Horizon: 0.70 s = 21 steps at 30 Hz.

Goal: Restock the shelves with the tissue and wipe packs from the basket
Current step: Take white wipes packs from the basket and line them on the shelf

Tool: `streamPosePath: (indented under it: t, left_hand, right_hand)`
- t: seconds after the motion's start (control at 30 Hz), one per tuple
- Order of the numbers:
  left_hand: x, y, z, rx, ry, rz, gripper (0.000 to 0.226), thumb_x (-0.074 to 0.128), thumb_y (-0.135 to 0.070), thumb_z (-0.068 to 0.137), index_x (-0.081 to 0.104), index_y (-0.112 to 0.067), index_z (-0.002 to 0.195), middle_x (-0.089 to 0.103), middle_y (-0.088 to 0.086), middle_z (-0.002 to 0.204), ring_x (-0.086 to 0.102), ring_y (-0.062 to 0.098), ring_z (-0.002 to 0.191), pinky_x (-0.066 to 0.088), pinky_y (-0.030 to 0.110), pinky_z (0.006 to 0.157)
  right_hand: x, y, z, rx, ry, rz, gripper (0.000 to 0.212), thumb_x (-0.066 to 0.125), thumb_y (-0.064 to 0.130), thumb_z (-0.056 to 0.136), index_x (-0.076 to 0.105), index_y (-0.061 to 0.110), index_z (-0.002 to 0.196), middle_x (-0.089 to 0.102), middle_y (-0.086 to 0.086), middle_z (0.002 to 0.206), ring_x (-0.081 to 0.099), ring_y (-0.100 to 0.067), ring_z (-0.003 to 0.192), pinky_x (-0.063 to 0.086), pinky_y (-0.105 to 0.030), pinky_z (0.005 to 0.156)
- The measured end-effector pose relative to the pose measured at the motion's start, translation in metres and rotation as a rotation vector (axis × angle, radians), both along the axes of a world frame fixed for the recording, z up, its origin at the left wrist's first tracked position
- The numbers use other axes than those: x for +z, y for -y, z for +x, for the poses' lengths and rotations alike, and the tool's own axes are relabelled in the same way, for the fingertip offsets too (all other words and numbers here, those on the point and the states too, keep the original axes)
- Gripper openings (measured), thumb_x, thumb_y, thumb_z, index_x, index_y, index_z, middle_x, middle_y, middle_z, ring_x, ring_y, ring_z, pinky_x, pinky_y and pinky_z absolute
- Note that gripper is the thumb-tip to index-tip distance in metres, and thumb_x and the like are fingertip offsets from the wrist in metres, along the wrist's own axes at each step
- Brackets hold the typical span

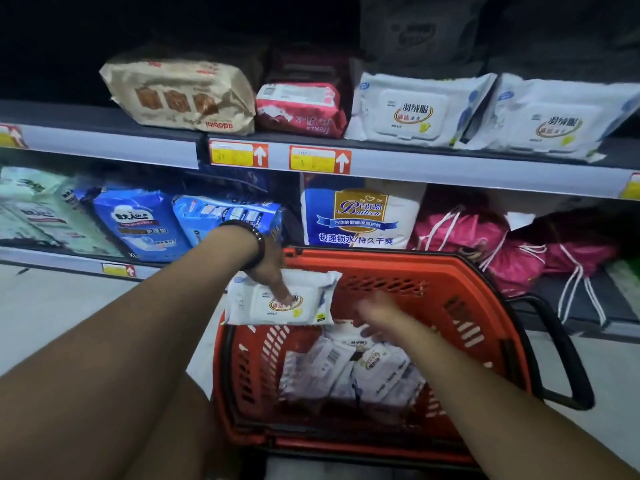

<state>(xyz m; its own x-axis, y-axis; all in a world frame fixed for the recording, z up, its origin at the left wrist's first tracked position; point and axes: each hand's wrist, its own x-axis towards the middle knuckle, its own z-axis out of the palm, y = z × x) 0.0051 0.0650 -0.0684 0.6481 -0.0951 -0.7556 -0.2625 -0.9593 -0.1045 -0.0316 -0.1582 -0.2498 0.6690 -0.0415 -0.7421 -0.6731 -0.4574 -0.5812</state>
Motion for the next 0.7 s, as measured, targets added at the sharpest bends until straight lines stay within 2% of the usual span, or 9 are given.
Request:
streamPosePath:
  t: [0.07, 0.13, 0.2, 0.3, 0.37, 0.47, 0.57, 0.63, 0.7]
  left_hand:
    - [-0.003, -0.002, 0.008, 0.031, -0.041, 0.037, 0.099, 0.065, -0.085, 0.074, 0.052, -0.023, 0.151, 0.046, 0.001, 0.158, 0.046, 0.028, 0.144, 0.039, 0.045, 0.117]
    - [-0.006, 0.000, 0.017, 0.035, -0.060, 0.044, 0.103, 0.064, -0.086, 0.073, 0.048, -0.024, 0.154, 0.042, 0.001, 0.162, 0.041, 0.029, 0.147, 0.036, 0.048, 0.120]
    - [-0.010, 0.005, 0.024, 0.010, -0.085, 0.041, 0.099, 0.066, -0.086, 0.071, 0.052, -0.026, 0.150, 0.048, -0.001, 0.156, 0.047, 0.029, 0.143, 0.040, 0.048, 0.117]
    - [-0.019, 0.018, 0.029, -0.059, -0.126, 0.068, 0.094, 0.070, -0.083, 0.071, 0.058, -0.025, 0.144, 0.057, -0.001, 0.147, 0.055, 0.029, 0.133, 0.046, 0.047, 0.112]
    - [-0.021, 0.027, 0.032, -0.088, -0.161, 0.076, 0.091, 0.070, -0.083, 0.071, 0.062, -0.024, 0.140, 0.061, 0.001, 0.142, 0.058, 0.030, 0.129, 0.047, 0.046, 0.111]
    - [-0.020, 0.036, 0.037, -0.113, -0.176, 0.035, 0.081, 0.070, -0.081, 0.073, 0.067, -0.026, 0.133, 0.067, 0.000, 0.131, 0.062, 0.028, 0.121, 0.049, 0.046, 0.109]
    - [-0.019, 0.043, 0.042, -0.105, -0.167, -0.008, 0.076, 0.070, -0.078, 0.076, 0.067, -0.027, 0.132, 0.069, -0.001, 0.128, 0.064, 0.027, 0.119, 0.049, 0.046, 0.109]
    - [-0.022, 0.043, 0.044, -0.102, -0.162, -0.008, 0.074, 0.071, -0.077, 0.076, 0.068, -0.028, 0.131, 0.069, -0.002, 0.124, 0.065, 0.027, 0.116, 0.050, 0.047, 0.108]
    - [-0.025, 0.041, 0.046, -0.098, -0.156, 0.005, 0.076, 0.072, -0.079, 0.074, 0.068, -0.029, 0.131, 0.069, -0.003, 0.128, 0.065, 0.028, 0.117, 0.051, 0.048, 0.107]
  right_hand:
    - [-0.021, -0.014, -0.018, 0.113, -0.229, -0.028, 0.028, 0.057, 0.038, 0.102, 0.059, 0.012, 0.114, 0.064, -0.010, 0.093, 0.055, -0.020, 0.055, 0.043, -0.025, 0.056]
    - [-0.040, -0.027, -0.030, 0.154, -0.282, -0.095, 0.029, 0.067, 0.038, 0.094, 0.058, 0.012, 0.101, 0.068, -0.017, 0.097, 0.063, -0.028, 0.061, 0.055, -0.032, 0.062]
    - [-0.062, -0.037, -0.041, 0.061, -0.286, -0.082, 0.028, 0.070, 0.034, 0.092, 0.053, 0.012, 0.092, 0.065, -0.020, 0.097, 0.064, -0.030, 0.069, 0.055, -0.034, 0.063]
    - [-0.096, -0.048, -0.054, -0.198, -0.352, 0.092, 0.022, 0.075, 0.030, 0.093, 0.057, 0.017, 0.093, 0.061, -0.015, 0.096, 0.063, -0.029, 0.079, 0.053, -0.034, 0.067]
    - [-0.112, -0.054, -0.060, -0.227, -0.350, 0.170, 0.016, 0.079, 0.026, 0.092, 0.068, 0.015, 0.098, 0.069, -0.012, 0.089, 0.067, -0.027, 0.074, 0.053, -0.030, 0.062]
    - [-0.127, -0.056, -0.058, -0.222, -0.261, 0.149, 0.013, 0.087, 0.018, 0.082, 0.075, 0.013, 0.084, 0.076, -0.004, 0.070, 0.073, -0.022, 0.066, 0.057, -0.031, 0.058]
    - [-0.192, -0.047, -0.059, -0.225, -0.190, 0.142, 0.056, 0.097, 0.035, 0.044, 0.080, 0.009, 0.091, 0.081, -0.007, 0.081, 0.080, -0.029, 0.077, 0.067, -0.053, 0.073]
    - [-0.201, -0.046, -0.059, -0.297, -0.130, 0.171, 0.072, 0.098, 0.036, 0.030, 0.082, 0.009, 0.095, 0.082, -0.005, 0.086, 0.080, -0.027, 0.080, 0.067, -0.051, 0.076]
    - [-0.140, -0.059, -0.059, -0.316, -0.131, 0.142, 0.047, 0.101, 0.020, 0.048, 0.081, 0.009, 0.089, 0.082, -0.003, 0.081, 0.079, -0.023, 0.074, 0.065, -0.038, 0.067]
